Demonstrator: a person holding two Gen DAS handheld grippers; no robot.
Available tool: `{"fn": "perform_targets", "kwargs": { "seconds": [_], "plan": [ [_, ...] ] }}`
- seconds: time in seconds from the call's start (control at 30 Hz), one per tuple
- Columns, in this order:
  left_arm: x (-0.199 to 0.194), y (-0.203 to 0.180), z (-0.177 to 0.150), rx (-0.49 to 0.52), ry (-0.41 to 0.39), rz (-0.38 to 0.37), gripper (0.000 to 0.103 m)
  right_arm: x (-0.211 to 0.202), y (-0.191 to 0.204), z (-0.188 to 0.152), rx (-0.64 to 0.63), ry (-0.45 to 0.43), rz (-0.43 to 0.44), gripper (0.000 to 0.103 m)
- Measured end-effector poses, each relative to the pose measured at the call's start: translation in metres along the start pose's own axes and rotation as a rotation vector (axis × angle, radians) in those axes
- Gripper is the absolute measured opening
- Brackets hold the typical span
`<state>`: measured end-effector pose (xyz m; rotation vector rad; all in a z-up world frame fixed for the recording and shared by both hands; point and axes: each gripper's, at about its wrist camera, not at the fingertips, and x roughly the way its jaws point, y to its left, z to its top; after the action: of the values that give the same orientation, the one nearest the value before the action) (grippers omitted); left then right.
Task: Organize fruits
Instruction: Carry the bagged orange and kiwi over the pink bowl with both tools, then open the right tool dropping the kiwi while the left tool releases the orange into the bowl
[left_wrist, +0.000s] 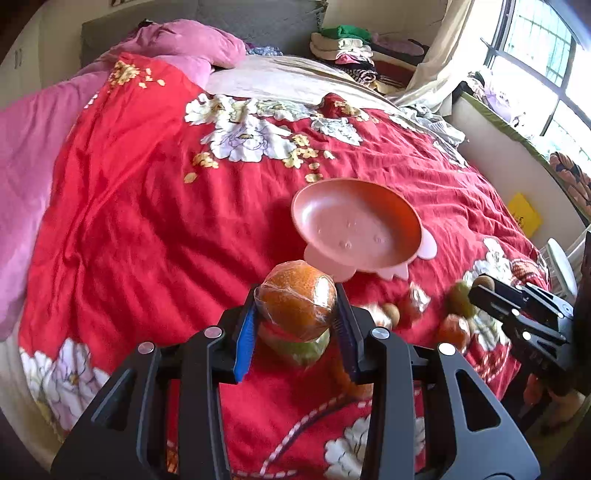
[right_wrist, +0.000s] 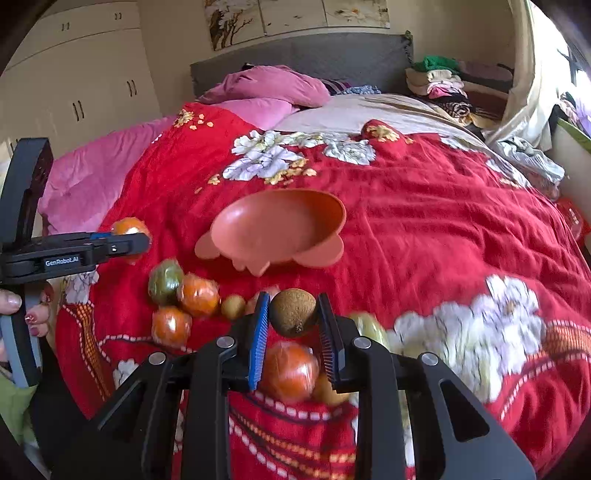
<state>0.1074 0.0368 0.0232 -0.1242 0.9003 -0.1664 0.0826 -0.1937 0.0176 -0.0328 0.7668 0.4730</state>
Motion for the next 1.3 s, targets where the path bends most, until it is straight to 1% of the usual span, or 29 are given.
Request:
{"fn": "perform_targets", "kwargs": {
  "seconds": [0.17, 0.37, 0.5, 0.63, 0.93, 1.13, 1.3],
  "plan": [
    [0.017, -0.007, 0.017, -0.006, 0.017, -0.027, 0.03, 0.018, 0.001, 0.016, -0.022, 0.009, 0.019, 0.025],
    [0.043, -0.017, 0.036, -0.007, 0.053, -0.061, 0.03, 0.037, -0.002, 0.026, -0.031, 0.035, 0.051, 0.025],
    [0.061, -0.023, 0.048, 0.007, 0.078, -0.073, 0.03, 0.049, -0.001, 0.032, -0.053, 0.047, 0.057, 0.025],
    [0.079, -0.026, 0.057, 0.025, 0.107, -0.062, 0.03, 0.064, 0.0, 0.036, -0.081, 0.067, 0.067, 0.025],
    [0.105, -0.028, 0.065, 0.037, 0.159, -0.064, 0.03, 0.094, 0.001, 0.045, -0.125, 0.121, 0.064, 0.025],
    [0.114, -0.029, 0.064, 0.039, 0.175, -0.068, 0.03, 0.101, 0.002, 0.044, -0.131, 0.143, 0.065, 0.026],
    [0.116, -0.03, 0.064, 0.038, 0.176, -0.065, 0.03, 0.101, 0.003, 0.044, -0.132, 0.141, 0.068, 0.031]
  ]
}}
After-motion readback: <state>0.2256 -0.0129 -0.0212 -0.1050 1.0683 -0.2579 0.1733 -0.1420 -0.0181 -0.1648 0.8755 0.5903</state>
